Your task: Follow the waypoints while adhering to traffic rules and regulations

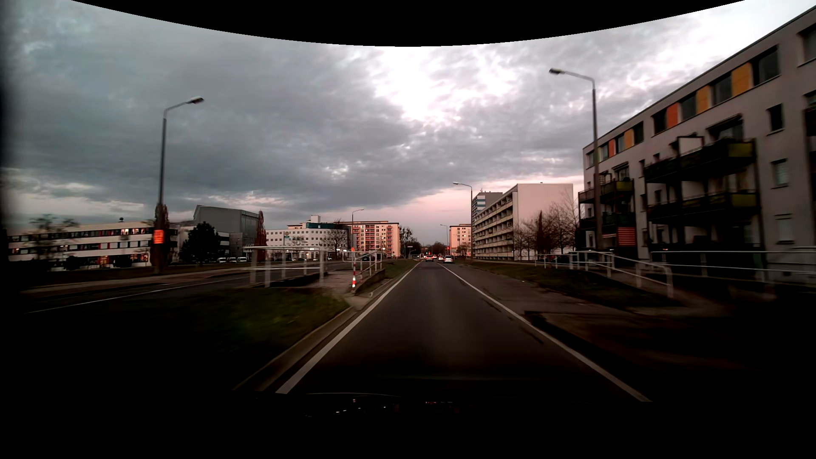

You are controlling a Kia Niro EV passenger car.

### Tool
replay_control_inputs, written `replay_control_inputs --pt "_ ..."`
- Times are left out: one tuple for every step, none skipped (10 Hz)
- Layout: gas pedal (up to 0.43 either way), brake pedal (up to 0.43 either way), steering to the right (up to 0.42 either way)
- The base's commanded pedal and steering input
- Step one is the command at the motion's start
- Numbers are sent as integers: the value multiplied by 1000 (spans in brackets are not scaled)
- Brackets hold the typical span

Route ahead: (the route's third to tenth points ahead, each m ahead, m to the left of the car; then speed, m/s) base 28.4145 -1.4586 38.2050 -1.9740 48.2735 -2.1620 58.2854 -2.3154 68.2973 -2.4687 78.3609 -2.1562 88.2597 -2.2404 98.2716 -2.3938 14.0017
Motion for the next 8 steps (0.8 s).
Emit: replay_control_inputs --pt "79 0 0" --pt "79 0 0" --pt "79 0 0" --pt "79 0 0" --pt "79 0 0" --pt "79 0 0" --pt "79 0 0" --pt "79 0 0"
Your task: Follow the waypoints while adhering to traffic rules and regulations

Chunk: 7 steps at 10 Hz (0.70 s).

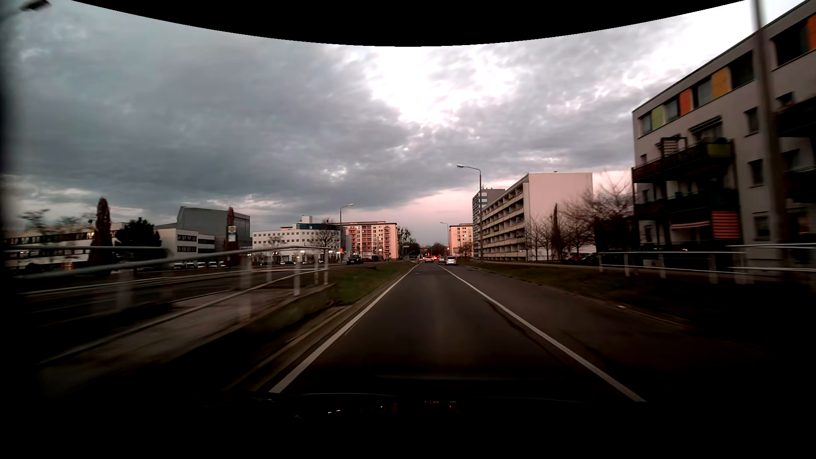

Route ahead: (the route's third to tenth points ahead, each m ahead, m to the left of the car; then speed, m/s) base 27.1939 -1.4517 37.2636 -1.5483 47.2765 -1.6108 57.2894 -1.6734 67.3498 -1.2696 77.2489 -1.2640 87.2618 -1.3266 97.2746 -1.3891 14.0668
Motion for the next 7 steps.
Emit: replay_control_inputs --pt "79 0 -1" --pt "79 0 -1" --pt "79 0 -1" --pt "79 0 -1" --pt "79 0 -1" --pt "79 0 -1" --pt "79 0 -3"
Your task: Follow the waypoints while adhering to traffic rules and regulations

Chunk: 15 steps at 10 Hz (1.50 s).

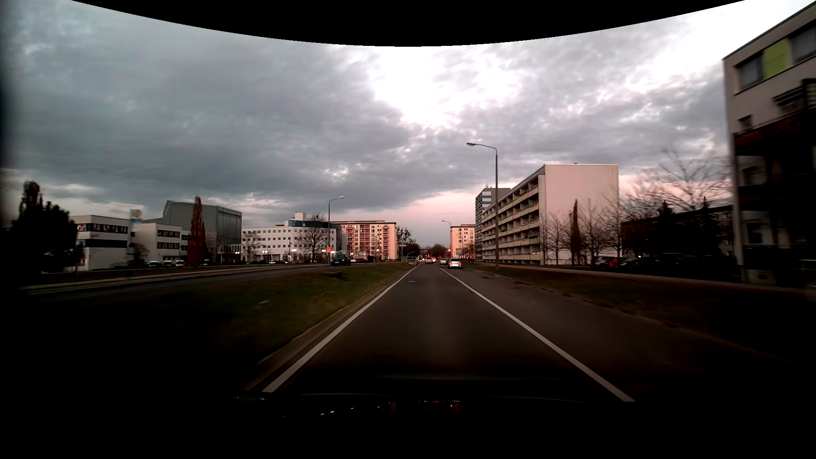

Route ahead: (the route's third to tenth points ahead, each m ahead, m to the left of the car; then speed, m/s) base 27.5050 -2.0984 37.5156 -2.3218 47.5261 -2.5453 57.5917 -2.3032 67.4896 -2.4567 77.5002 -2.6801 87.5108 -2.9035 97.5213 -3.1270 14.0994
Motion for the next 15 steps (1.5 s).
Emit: replay_control_inputs --pt "79 0 -3" --pt "79 0 -3" --pt "67 0 -3" --pt "67 0 -3" --pt "67 0 -3" --pt "67 0 -3" --pt "59 0 -3" --pt "59 0 -3" --pt "59 0 -3" --pt "59 0 -3" --pt "59 0 -3" --pt "59 0 -2" --pt "59 0 2" --pt "47 0 3" --pt "47 0 3"
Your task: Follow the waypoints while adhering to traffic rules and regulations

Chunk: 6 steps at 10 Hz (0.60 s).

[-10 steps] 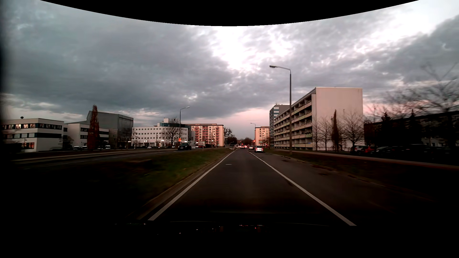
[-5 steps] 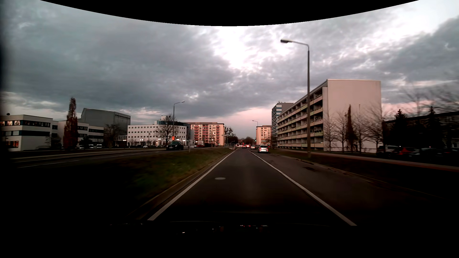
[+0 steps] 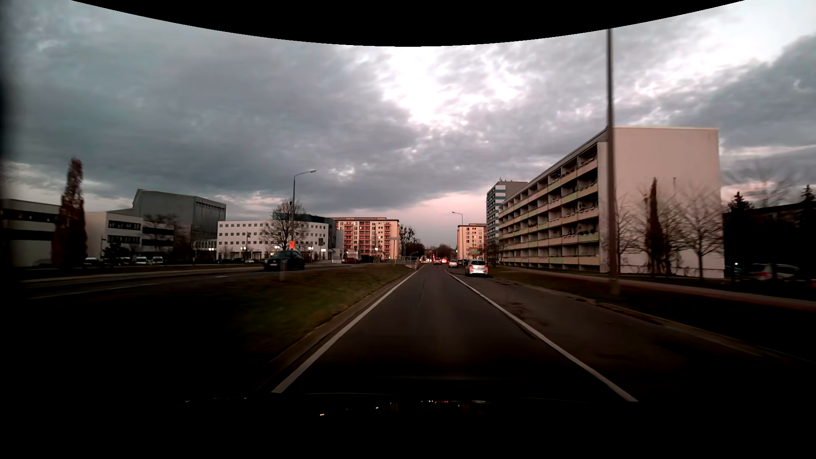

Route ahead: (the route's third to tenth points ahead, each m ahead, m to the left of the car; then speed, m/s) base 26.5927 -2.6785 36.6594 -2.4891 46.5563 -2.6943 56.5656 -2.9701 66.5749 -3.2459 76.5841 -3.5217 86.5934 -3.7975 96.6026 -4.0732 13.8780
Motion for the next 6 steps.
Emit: replay_control_inputs --pt "47 0 3" --pt "47 0 3" --pt "47 0 3" --pt "39 0 2" --pt "39 0 2" --pt "39 0 2"
